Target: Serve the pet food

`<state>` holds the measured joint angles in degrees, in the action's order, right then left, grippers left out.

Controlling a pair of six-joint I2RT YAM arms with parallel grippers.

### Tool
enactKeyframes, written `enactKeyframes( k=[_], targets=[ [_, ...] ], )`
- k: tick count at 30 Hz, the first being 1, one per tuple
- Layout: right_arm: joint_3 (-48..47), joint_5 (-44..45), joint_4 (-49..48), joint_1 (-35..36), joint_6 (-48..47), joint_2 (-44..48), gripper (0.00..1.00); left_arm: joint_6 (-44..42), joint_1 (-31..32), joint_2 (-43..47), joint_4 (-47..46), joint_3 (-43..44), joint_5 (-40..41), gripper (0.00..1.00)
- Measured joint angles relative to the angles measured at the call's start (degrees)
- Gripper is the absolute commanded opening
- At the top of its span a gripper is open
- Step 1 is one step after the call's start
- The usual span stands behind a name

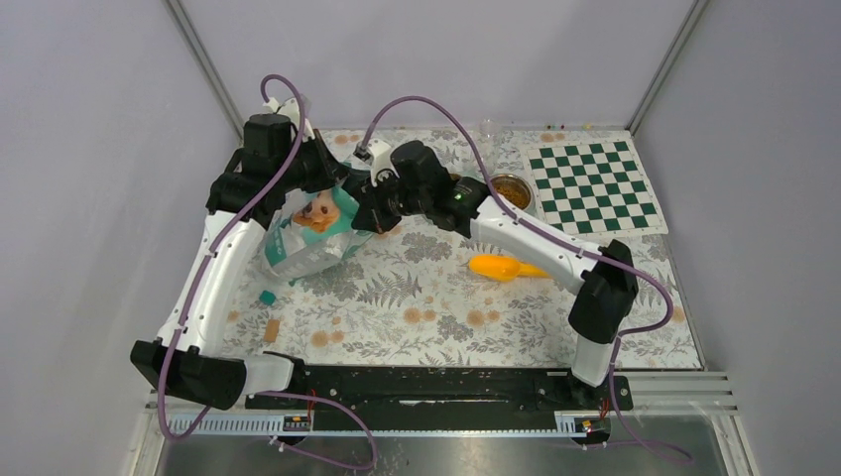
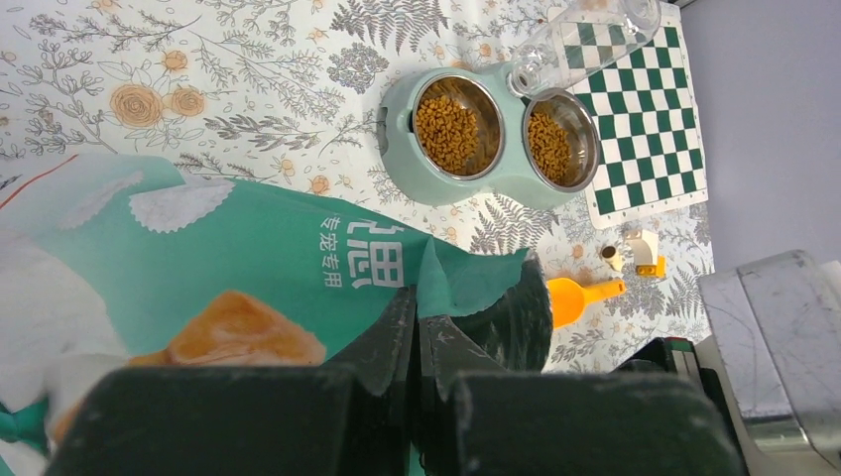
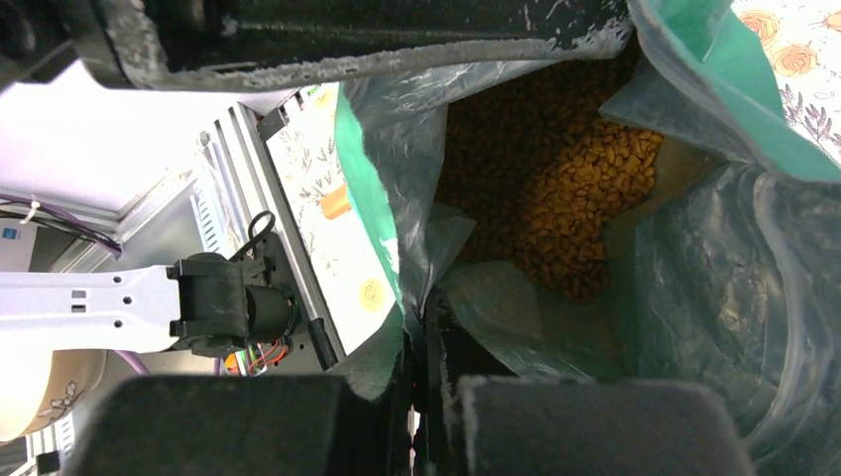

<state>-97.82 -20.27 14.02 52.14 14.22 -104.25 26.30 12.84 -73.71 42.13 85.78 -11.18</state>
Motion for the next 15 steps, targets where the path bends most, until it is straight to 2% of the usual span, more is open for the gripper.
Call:
enactKeyframes(
  k=[4,9,11,15],
  targets=[
    [-5.09,0.04,6.99,0.13,-1.70,0.00,0.00,0.04,0.04,0.66,0.63,1.09,-0.07,0.00],
    [-18.86,-0.50,22.29,0.37,-6.27,-0.44,0.00,0.35,0.07,2.67,0.92,3.37,-0.81,0.21],
    [-25.79,-1.42,29.68,0.42,-8.98,-1.51,0.00,0.24,0.11,3.65,1.01,4.48,-1.14,0.23],
    [-36.24,-5.20,44.76,0.39,-15.65,-2.75,0.00,-0.83,0.04,5.03,0.90,5.68,-2.32,0.35]
  ],
)
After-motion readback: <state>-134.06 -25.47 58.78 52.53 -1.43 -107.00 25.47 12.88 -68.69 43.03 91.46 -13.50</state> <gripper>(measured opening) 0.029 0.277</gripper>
